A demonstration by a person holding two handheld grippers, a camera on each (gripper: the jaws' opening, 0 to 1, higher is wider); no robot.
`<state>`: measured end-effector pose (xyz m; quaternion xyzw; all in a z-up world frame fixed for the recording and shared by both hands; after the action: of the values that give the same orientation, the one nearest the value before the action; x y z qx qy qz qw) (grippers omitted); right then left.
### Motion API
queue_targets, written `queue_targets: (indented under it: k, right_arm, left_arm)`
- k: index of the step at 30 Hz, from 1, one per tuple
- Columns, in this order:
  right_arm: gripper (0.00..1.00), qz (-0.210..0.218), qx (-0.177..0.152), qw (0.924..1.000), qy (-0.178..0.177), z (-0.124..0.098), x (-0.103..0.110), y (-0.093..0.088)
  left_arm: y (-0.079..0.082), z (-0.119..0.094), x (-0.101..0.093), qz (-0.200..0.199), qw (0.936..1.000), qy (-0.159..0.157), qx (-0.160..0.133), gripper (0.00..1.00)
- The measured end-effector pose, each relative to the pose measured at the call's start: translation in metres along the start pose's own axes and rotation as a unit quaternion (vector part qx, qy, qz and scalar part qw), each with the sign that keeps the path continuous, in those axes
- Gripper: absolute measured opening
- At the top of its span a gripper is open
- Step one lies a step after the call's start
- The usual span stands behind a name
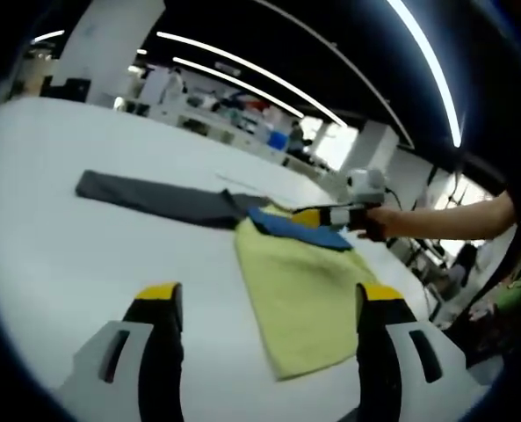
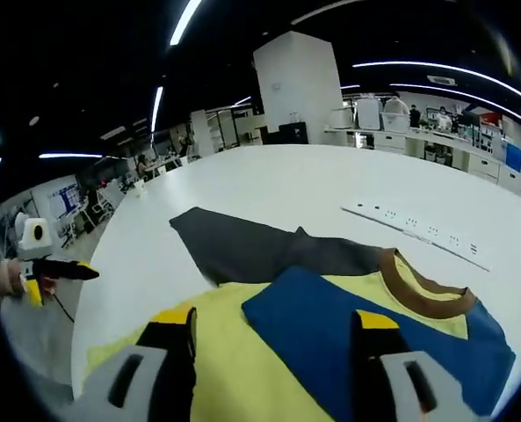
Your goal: Fold the garment on the visible template until the final outline fits inside the template.
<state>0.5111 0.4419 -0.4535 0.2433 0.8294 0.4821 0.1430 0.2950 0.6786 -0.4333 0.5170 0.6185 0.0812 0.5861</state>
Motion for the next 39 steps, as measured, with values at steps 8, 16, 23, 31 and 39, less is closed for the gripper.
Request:
queue_targets:
  k: [8,16,23,31,39]
  right_arm:
    - [0.88,0.025,-0.008,0.9995,-0.017,-0.025,-0.007,-0.013]
    - [1.00,0.038,-0.026,0.9987,-0.021,-0.059,-0.008,-0.020]
    - [1.00,0.029,-0.019,0.9989,-0.030,-0.088,-0.010,-0.032]
    - [0.99,0.057,-0.028,0.9959,-0.065,-0.123,-0.014,-0.049]
    - [0.98,0.067,-0.012,0.9939,-0.087,-0.155,-0.016,-0.076]
  left_arm:
    - [0.009,0.008,-0.005,0.004,1.0000,0.002,-0.002,0.77]
    - [0.022,0.028,-0.010,0.027,0.9996,-0.004,0.011,0.77]
    - [0.035,0.037,-0.012,0.052,0.9983,-0.007,0.025,0.77]
    - [0.046,0.044,-0.008,0.029,0.9994,-0.014,0.016,0.76]
    - [0.054,0.044,0.009,0.011,0.9999,-0.011,0.003,0.77]
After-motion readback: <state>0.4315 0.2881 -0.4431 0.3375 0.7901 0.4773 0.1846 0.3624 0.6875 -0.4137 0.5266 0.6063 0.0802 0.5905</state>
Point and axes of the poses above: the point that each gripper's makers call its tool centre point, and the gripper's own axes: z roughly forward along the fingers, x roughly to its left, y roughly out of its top, the point moved 6 cm from there along -z, roughly backward along the fingers, and after that the axes turned 14 degrees about -z, right-handed, at the moved point
